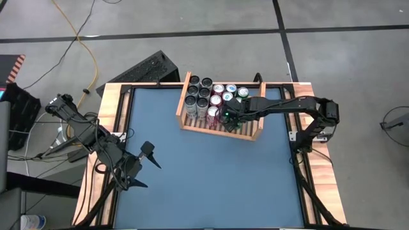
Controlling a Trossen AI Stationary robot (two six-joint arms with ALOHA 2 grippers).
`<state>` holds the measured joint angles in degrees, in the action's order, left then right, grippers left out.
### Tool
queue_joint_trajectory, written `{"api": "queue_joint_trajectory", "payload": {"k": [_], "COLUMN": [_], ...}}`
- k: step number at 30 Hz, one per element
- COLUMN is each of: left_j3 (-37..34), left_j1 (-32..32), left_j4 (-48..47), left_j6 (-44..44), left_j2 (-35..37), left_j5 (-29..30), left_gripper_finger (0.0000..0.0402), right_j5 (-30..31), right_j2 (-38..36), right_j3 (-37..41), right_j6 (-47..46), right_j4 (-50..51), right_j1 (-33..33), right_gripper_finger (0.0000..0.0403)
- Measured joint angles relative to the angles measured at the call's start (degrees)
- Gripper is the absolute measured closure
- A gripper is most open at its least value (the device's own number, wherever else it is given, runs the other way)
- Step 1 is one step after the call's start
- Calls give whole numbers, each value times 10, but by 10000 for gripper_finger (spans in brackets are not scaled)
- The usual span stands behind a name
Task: Place canned beverage on shelf
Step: Put the green soda can on the shelf aligned with the other green soda can
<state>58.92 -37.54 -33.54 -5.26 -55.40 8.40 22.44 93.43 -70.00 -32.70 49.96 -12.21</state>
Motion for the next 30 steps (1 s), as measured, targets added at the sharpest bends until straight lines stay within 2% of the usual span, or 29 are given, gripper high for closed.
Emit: {"api": "queue_joint_trajectory", "payload": {"k": [30], "left_j3": [0], "left_j1": [0], "left_j4": [0], "left_j6": [5], "left_j2": [0], "left_j5": [-4], "left_gripper_finger": [31], "right_j5": [1], "right_j2": [0], "right_j3": [-17], "right_j6": [-18], "right_j4": [51], "right_j1": [17], "right_gripper_finger": [35]}}
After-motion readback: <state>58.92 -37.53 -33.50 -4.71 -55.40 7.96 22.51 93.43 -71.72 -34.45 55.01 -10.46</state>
